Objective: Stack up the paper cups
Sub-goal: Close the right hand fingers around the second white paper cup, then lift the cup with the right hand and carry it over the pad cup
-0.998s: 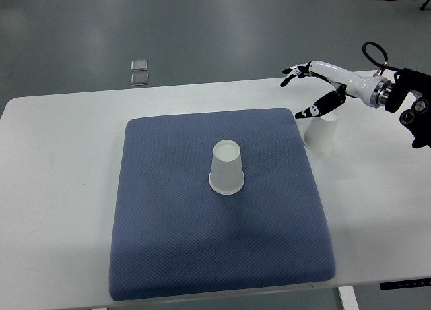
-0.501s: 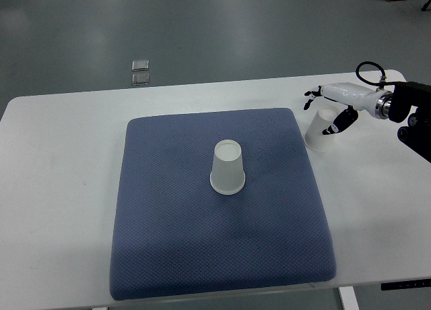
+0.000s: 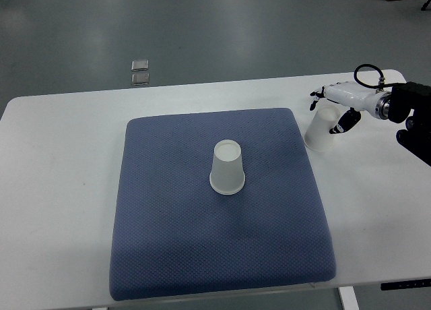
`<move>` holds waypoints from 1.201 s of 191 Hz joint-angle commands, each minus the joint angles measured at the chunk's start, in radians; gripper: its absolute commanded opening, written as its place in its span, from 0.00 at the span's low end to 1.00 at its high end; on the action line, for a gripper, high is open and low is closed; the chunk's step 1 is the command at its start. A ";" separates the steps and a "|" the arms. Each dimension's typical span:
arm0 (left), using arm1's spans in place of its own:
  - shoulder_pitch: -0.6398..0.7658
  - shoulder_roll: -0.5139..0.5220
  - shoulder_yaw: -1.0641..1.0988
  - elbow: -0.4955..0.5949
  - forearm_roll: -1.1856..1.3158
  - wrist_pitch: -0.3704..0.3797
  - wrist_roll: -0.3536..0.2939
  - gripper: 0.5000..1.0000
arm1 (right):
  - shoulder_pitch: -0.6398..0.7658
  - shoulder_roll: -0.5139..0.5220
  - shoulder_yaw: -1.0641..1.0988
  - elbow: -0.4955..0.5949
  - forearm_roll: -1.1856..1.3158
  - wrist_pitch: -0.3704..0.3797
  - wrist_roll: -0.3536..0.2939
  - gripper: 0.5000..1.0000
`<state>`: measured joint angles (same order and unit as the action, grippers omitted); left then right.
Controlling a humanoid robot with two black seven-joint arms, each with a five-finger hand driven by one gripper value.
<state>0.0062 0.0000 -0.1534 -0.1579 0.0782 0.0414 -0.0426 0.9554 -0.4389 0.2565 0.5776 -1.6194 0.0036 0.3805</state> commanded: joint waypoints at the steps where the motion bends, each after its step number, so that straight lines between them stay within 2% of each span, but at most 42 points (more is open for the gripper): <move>1: 0.000 0.000 0.000 0.000 0.000 0.000 0.000 1.00 | 0.000 -0.001 -0.008 -0.004 -0.002 -0.001 0.003 0.79; 18: 0.000 0.000 0.000 0.000 0.000 0.000 0.000 1.00 | 0.003 -0.003 -0.022 -0.004 -0.002 -0.001 0.003 0.72; 29: 0.000 0.000 0.000 0.000 0.000 0.000 0.000 1.00 | 0.003 -0.004 -0.028 -0.004 -0.004 -0.001 0.003 0.60; 40: 0.000 0.000 0.000 0.000 0.000 0.000 0.000 1.00 | 0.003 -0.004 -0.028 -0.004 -0.005 -0.001 0.003 0.52; 79: 0.000 0.000 0.000 0.000 0.000 0.000 0.000 1.00 | 0.005 -0.006 -0.028 -0.004 -0.010 -0.002 0.003 0.32; 104: 0.000 0.000 0.000 0.000 0.000 0.000 0.000 1.00 | 0.022 -0.011 -0.026 -0.002 -0.008 -0.008 0.005 0.27; 141: 0.000 0.000 0.000 0.000 0.000 0.000 0.000 1.00 | 0.071 -0.021 -0.008 0.030 0.010 -0.007 0.008 0.27; 183: 0.000 0.000 0.000 0.000 0.000 0.000 0.000 1.00 | 0.144 -0.106 -0.003 0.263 0.112 0.016 0.005 0.28; 205: 0.000 0.000 0.000 0.000 0.002 0.000 0.001 1.00 | 0.183 -0.150 0.007 0.401 0.179 0.079 0.001 0.28; 230: 0.000 0.000 0.000 0.000 0.000 0.000 0.000 1.00 | 0.184 -0.181 0.079 0.519 0.219 0.170 0.035 0.29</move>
<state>0.0061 0.0000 -0.1534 -0.1580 0.0783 0.0414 -0.0428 1.1371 -0.6009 0.2861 1.0124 -1.4309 0.1070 0.3928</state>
